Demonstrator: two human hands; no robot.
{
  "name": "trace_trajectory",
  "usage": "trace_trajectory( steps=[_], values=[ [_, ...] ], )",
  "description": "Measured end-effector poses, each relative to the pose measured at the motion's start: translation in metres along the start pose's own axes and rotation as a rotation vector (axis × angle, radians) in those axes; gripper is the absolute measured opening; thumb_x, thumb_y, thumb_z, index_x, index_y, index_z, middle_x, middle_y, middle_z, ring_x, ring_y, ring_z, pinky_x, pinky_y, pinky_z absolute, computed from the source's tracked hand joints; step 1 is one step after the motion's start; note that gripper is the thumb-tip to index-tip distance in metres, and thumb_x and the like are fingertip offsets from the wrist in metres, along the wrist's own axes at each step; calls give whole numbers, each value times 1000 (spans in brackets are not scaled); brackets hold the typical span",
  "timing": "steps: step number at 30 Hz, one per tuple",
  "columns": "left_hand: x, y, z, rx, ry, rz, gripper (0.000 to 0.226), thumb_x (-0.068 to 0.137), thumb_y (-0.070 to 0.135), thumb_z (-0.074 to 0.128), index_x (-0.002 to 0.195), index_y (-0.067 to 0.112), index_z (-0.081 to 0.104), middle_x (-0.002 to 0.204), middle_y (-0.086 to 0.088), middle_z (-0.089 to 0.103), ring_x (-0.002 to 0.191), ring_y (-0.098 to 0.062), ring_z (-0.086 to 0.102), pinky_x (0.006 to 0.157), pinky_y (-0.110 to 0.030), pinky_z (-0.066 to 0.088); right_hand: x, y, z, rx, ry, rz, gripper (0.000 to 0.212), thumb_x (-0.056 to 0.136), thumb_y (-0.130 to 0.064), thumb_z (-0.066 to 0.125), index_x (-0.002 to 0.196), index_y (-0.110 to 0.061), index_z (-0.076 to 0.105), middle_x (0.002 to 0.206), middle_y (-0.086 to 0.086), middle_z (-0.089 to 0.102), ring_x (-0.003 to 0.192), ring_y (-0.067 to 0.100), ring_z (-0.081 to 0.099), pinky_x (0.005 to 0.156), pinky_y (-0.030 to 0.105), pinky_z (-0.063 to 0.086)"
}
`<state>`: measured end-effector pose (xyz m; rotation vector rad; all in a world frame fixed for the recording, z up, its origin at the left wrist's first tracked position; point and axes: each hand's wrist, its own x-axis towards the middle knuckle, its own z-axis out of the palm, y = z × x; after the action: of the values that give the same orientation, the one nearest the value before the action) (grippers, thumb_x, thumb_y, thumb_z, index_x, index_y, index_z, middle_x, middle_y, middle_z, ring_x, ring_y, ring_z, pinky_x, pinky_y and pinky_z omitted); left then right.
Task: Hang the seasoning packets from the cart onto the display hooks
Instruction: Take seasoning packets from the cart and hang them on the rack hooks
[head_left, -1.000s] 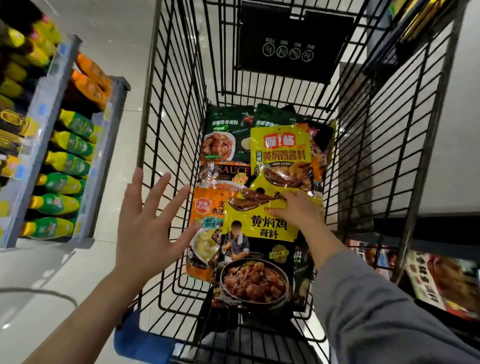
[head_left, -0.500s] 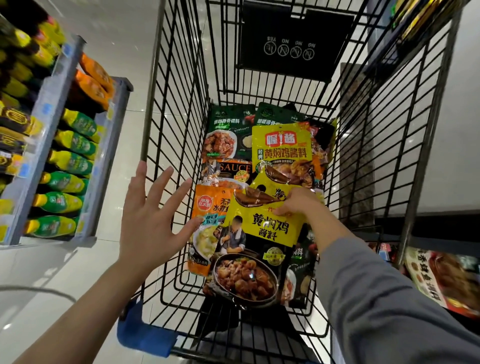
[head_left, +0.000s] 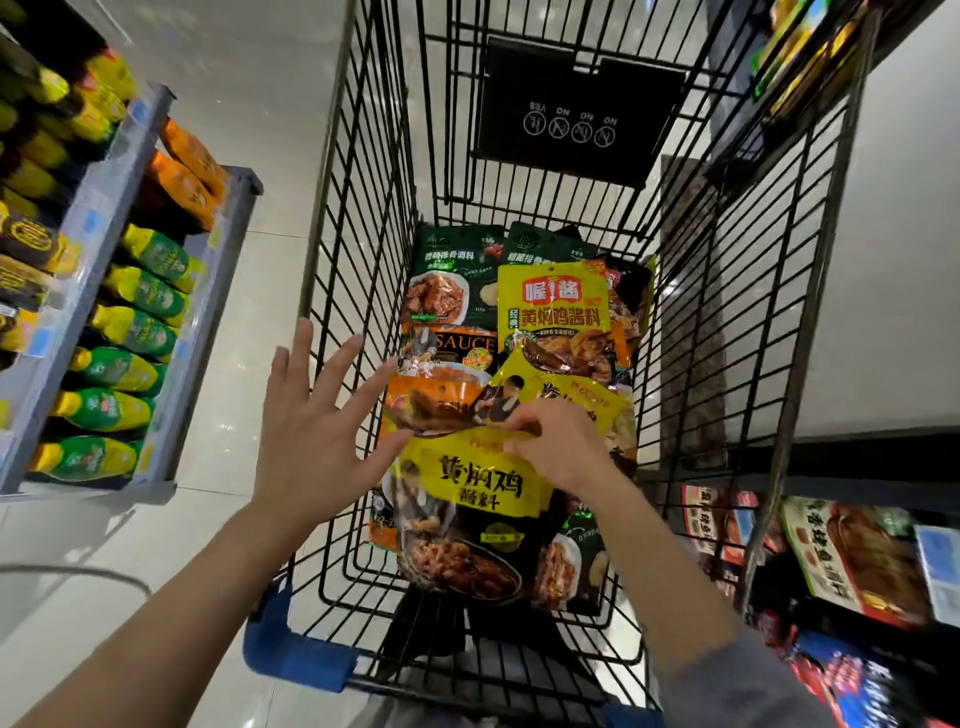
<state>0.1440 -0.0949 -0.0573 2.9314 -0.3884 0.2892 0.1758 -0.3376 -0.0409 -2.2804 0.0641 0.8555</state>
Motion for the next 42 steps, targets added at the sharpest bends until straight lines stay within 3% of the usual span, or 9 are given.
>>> trace_trajectory(
  steps=[5, 9, 14, 19, 24, 31, 36, 38, 42],
  values=[
    [-3, 1, -10, -46, -121, 136, 46, 90, 55, 44, 119, 28, 67, 107, 2, 71, 112, -20, 63, 112, -48, 25, -49, -16, 24, 201, 69, -144, 15, 86, -10, 64, 96, -17, 72, 87, -14, 62, 82, 3, 56, 70, 15, 43],
    [-5, 0, -14, -160, -195, 233, 43, 95, 58, 35, 99, 33, 70, 93, 13, 69, 92, -10, 64, 98, -37, 32, -56, -6, 25, 327, 156, -119, 16, 86, -8, 64, 91, -22, 72, 83, -22, 60, 79, -4, 56, 67, 5, 39],
    [-33, 6, -11, -174, -116, 220, 24, 96, 41, 42, 96, 28, 62, 76, 6, 63, 68, -19, 65, 95, -43, 33, -53, 4, 23, 323, 55, -137, 15, 85, -11, 67, 93, -22, 73, 86, -18, 63, 83, 3, 58, 75, 18, 46],
    [-53, 11, -17, -146, -32, 54, 19, 96, 41, 42, 99, 33, 58, 81, 7, 66, 88, -16, 56, 100, -50, 22, -41, 7, 12, 391, -143, -167, 21, 82, -17, 71, 84, -37, 69, 88, -13, 66, 85, 10, 61, 78, 27, 52],
    [-53, 10, -10, -92, -72, -64, 30, 91, 35, 47, 91, 20, 73, 86, -1, 67, 94, -20, 52, 101, -60, 25, -4, 11, -20, 421, -319, -108, 33, 75, -34, 74, 107, -29, 64, 102, -5, 66, 93, 5, 62, 78, 17, 51],
    [-56, 11, -1, -108, -85, -132, 20, 82, 21, 55, 100, 21, 64, 88, -1, 69, 101, -24, 57, 101, -64, 29, 155, 62, -50, 297, 197, 187, 56, 83, -42, 68, 129, -16, 51, 133, 4, 54, 122, 25, 50, 102, 45, 42],
    [-55, 16, 2, -10, -82, -128, 28, 82, 17, 53, 107, 18, 66, 95, -1, 71, 106, -25, 55, 104, -69, 23, 224, 106, -53, -130, 233, 301, 66, 85, -41, 64, 140, -15, 38, 144, 17, 39, 133, 35, 34, 110, 45, 28],
    [-55, 15, 3, 10, -91, -123, 32, 83, 15, 55, 114, 20, 62, 97, -1, 71, 106, -25, 55, 104, -66, 25, 228, 112, -53, -151, 212, 327, 64, 85, -38, 65, 139, -15, 38, 144, 20, 37, 134, 37, 32, 110, 44, 24],
    [-55, 17, 2, 41, -79, -122, 31, 82, 12, 56, 108, 15, 72, 96, -2, 71, 99, -21, 54, 103, -58, 32, 230, 114, -57, -74, 345, 376, 58, 82, -31, 69, 132, -15, 44, 135, 20, 48, 126, 37, 43, 102, 43, 35]
  ],
)
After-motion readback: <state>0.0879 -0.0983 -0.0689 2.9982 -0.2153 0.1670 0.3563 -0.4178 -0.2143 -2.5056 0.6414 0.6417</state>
